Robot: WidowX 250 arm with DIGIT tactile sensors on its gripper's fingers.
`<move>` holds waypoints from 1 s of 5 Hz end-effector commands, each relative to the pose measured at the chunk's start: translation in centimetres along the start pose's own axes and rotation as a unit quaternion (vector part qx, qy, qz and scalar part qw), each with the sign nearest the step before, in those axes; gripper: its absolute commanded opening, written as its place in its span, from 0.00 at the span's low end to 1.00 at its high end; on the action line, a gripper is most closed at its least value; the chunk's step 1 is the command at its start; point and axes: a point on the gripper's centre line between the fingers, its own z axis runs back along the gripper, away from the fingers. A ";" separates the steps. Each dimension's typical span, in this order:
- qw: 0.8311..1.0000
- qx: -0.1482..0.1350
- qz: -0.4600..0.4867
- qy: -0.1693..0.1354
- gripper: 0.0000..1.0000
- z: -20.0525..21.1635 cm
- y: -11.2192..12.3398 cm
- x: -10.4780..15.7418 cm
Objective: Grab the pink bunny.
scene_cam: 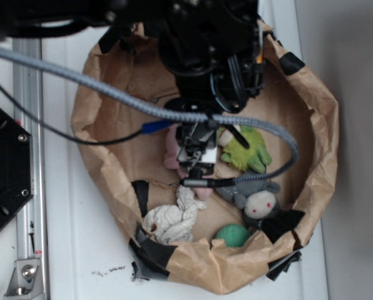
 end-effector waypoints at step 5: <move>0.984 0.049 -0.172 -0.011 0.00 -5.0 -3.9 -4.1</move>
